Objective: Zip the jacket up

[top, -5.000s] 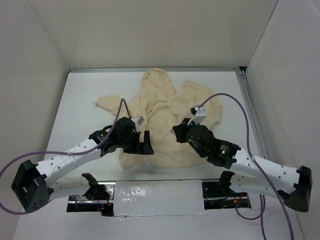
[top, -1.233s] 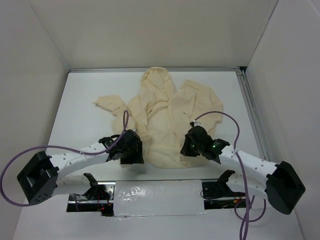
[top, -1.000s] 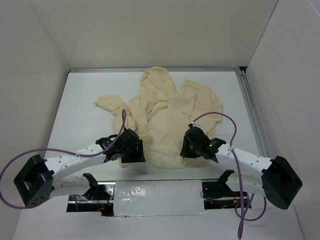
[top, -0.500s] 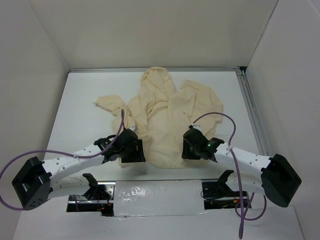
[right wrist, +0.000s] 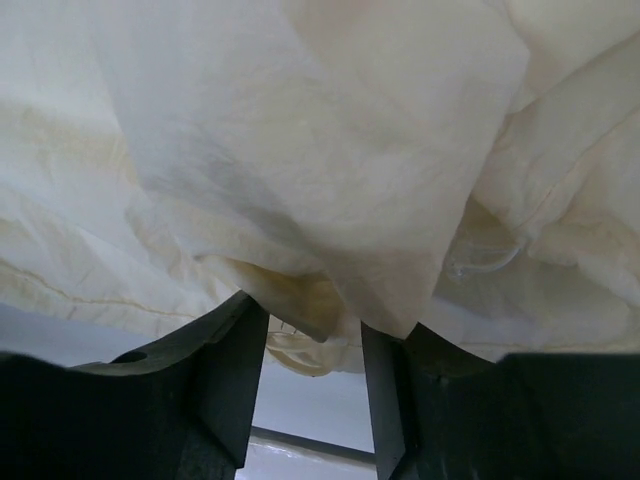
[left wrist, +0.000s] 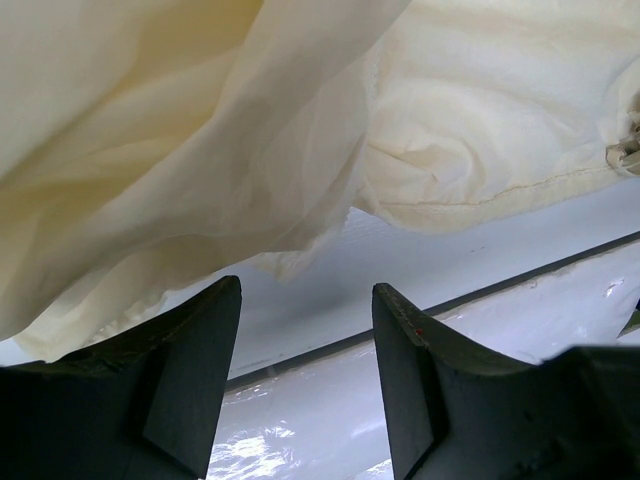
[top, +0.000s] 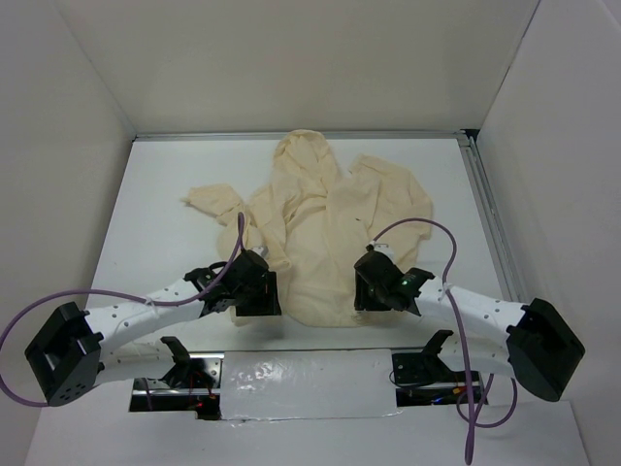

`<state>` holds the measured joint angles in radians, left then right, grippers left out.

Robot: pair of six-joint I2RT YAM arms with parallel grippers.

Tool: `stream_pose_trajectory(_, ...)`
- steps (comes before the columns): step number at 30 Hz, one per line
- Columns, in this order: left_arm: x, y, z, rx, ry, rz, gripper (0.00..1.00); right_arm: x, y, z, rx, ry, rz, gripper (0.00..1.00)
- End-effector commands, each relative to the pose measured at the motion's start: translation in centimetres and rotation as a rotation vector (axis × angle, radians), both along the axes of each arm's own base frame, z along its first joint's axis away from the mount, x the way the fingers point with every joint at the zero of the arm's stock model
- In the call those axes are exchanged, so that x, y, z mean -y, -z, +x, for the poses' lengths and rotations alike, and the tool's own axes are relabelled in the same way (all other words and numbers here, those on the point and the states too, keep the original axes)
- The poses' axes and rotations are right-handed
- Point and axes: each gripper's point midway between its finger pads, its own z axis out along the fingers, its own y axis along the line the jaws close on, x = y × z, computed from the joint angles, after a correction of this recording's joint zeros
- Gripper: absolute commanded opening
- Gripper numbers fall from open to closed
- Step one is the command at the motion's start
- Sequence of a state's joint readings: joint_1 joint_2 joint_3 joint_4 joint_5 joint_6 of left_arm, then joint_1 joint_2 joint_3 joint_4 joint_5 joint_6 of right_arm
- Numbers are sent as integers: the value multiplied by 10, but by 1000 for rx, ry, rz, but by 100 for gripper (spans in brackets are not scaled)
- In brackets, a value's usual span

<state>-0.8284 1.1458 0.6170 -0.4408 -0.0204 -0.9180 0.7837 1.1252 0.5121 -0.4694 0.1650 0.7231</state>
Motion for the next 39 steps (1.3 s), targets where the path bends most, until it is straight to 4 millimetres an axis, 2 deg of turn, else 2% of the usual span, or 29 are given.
stream_pose_trajectory(1, 7, -6, 3, 18, 23, -19, 67, -9, -13, 3, 37, -44, 32, 47)
stream_pose_trajectory(4, 6, -5, 2, 17, 21, -18, 67, -10, -13, 0, 33, -65, 31, 41)
stream_pose_trajectory(6, 7, -6, 3, 19, 23, -20, 66, -11, -14, -1, 23, -69, 32, 43)
stream_pose_trajectory(8, 6, -5, 2, 16, 22, -15, 66, -13, -15, -5, 14, -86, 43, 51)
stream_pose_trajectory(12, 5, -5, 2, 15, 21, -15, 66, -9, -15, -11, 0, -65, 47, 55)
stream_pose_trajectory(13, 6, -5, 2, 16, 22, -15, 66, -7, -12, -12, -5, -60, 41, 53)
stream_pose_trajectory(15, 6, -5, 2, 18, 26, -19, 65, -7, -12, -12, -2, -62, 47, 42)
stream_pose_trajectory(28, 5, -8, 4, 32, 29, -15, 62, -7, 0, -14, -34, -54, -14, 40)
stream_pose_trajectory(31, 6, -8, 4, 33, 29, -21, 60, -6, 0, -12, -27, -51, -19, 36)
stream_pose_trajectory(34, 7, -8, 4, 32, 30, -22, 59, -7, -3, -10, -10, -53, -19, 26)
stream_pose_trajectory(35, 7, -8, 4, 30, 32, -19, 58, -6, -3, -8, -3, -46, -22, 11)
stream_pose_trajectory(39, 8, -8, 4, 29, 38, -20, 59, -8, -5, -7, 7, -58, -14, 0)
